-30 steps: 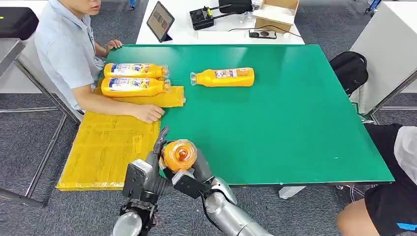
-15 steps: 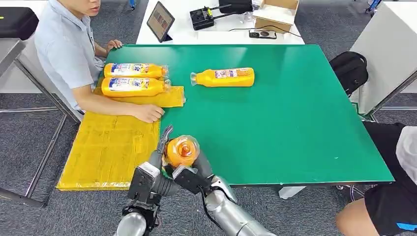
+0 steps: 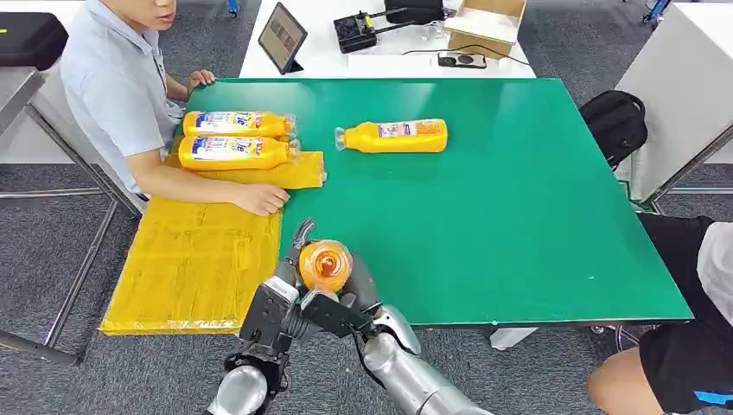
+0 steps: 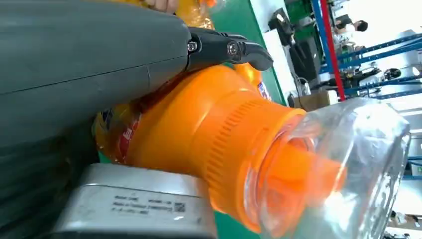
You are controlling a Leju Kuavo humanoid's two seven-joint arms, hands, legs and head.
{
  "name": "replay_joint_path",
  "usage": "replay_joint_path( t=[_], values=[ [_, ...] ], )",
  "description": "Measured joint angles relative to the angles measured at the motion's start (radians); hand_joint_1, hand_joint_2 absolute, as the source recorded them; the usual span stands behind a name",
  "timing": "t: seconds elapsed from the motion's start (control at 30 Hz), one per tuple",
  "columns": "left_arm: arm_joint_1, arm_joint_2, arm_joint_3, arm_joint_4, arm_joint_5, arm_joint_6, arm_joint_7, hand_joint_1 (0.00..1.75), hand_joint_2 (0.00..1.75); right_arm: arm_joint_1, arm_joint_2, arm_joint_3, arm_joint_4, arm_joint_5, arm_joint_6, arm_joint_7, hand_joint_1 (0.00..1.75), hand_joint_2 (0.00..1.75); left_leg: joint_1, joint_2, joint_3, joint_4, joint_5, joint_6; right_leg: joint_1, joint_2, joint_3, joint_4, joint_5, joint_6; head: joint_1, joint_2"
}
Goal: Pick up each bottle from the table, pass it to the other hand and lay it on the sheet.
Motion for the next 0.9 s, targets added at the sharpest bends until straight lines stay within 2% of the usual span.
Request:
replay_joint_path(
  t=[0.17,0.53,0.57,0.63,0.77,0.8,0.9],
  values=[
    [-0.021,-0.010,0.000,0.027,0.017,0.001,0.000,1.75,1.75,-0.007,-0.005,-0.005,0.001,0.032,-0.042,0.011,1.75,1.75,0.000,0.000,0.000,0.000,0.000,0.000,0.000,0.000,0.000,0.000,0.000,0.000,0.001,0.000],
    [-0.052,-0.021,0.000,0.061,0.017,0.013,-0.021,1.75,1.75,-0.025,-0.011,-0.017,0.005,0.043,-0.052,0.008,1.75,1.75,0.000,0.000,0.000,0.000,0.000,0.000,0.000,0.000,0.000,0.000,0.000,0.000,0.000,0.000],
    [-0.053,-0.022,0.000,0.063,0.020,0.013,-0.023,1.75,1.75,-0.025,-0.011,-0.019,0.005,0.043,-0.050,0.006,1.47,1.75,0.000,0.000,0.000,0.000,0.000,0.000,0.000,0.000,0.000,0.000,0.000,0.000,0.000,0.000],
    [-0.053,-0.024,0.000,0.065,0.028,0.013,-0.024,1.75,1.75,-0.025,-0.011,-0.022,0.005,0.042,-0.049,0.003,0.00,1.75,0.000,0.000,0.000,0.000,0.000,0.000,0.000,0.000,0.000,0.000,0.000,0.000,0.000,0.000],
    [-0.054,-0.028,-0.001,0.070,0.042,0.010,-0.031,1.75,1.75,-0.027,-0.012,-0.024,0.005,0.039,-0.045,-0.009,0.00,1.75,0.000,0.000,0.000,0.000,0.000,0.000,0.000,0.000,0.000,0.000,0.000,0.000,0.000,0.000],
    [-0.054,-0.028,-0.001,0.071,0.052,0.008,-0.035,1.75,1.75,-0.029,-0.012,-0.024,0.004,0.036,-0.044,-0.017,0.00,0.00,0.000,0.000,0.000,0.000,0.000,0.000,0.000,0.000,0.000,0.000,0.000,0.000,0.001,0.000],
    [-0.054,-0.028,-0.002,0.071,0.081,0.002,-0.047,1.75,1.75,-0.032,-0.012,-0.026,-0.002,0.004,-0.037,-0.065,0.00,0.00,0.000,0.000,0.000,0.000,0.000,0.000,0.000,0.000,0.000,0.000,0.000,0.000,0.000,0.000]
  ],
)
